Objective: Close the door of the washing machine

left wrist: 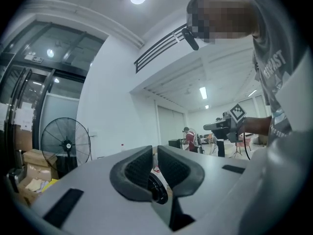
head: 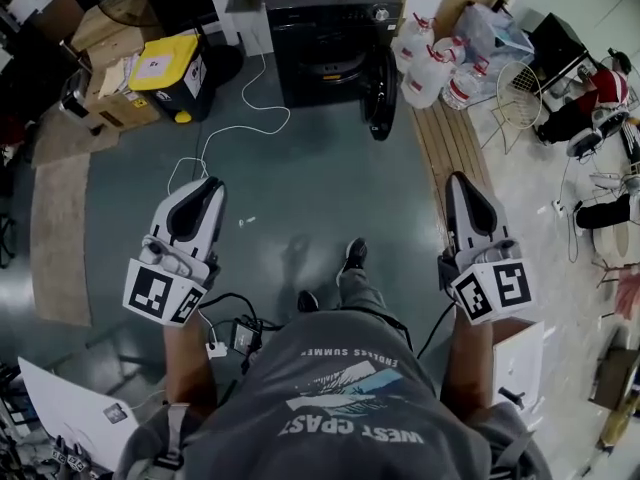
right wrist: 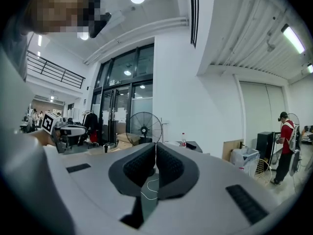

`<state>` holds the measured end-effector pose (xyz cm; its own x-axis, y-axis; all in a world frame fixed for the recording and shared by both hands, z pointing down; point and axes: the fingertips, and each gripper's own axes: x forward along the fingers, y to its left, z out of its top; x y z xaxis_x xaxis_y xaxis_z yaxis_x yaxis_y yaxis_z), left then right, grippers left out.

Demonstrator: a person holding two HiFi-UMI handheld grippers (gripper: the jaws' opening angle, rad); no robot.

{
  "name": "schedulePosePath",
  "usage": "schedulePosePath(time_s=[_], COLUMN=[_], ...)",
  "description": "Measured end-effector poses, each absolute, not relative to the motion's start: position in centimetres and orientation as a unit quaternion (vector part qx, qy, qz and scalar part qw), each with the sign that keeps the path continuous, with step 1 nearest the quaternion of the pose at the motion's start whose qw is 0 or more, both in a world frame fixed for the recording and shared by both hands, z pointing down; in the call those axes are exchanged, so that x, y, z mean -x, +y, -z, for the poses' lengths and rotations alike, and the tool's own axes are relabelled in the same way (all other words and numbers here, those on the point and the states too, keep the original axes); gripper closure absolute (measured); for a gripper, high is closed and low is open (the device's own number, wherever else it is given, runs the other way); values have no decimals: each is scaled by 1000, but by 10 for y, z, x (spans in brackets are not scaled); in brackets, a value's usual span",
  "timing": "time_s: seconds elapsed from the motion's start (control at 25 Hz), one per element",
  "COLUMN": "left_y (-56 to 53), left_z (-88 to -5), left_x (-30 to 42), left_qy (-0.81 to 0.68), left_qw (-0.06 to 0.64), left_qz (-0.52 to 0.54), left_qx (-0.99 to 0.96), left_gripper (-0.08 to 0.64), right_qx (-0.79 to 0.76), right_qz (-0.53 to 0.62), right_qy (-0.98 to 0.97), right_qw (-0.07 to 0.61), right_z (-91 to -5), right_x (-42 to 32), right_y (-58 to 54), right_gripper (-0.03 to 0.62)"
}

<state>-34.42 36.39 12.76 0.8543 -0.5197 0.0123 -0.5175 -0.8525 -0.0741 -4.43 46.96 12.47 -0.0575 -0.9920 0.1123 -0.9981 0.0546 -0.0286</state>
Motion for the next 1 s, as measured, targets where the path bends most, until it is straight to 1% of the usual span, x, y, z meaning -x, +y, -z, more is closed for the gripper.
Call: schedulePosePath(time_s=[0.28, 0.52, 1.0], left_y=[319, 284, 243], left_z=[-132, -130, -123], left_x=[309, 264, 178], left_qy=[293, 316, 342], left_qw=[34, 40, 62], left_qz=[28, 37, 54], left_qx=[955, 947, 936], left_gripper=[514, 514, 514], right_qx=[-665, -646, -619], right_qz=[-55, -53, -57], right_qy=[-744, -762, -784], right_qw=[27, 18, 6], right_z=[-135, -134, -143], right_x=[7, -41, -132], right_y=[405, 355, 290], right_gripper=[563, 563, 563])
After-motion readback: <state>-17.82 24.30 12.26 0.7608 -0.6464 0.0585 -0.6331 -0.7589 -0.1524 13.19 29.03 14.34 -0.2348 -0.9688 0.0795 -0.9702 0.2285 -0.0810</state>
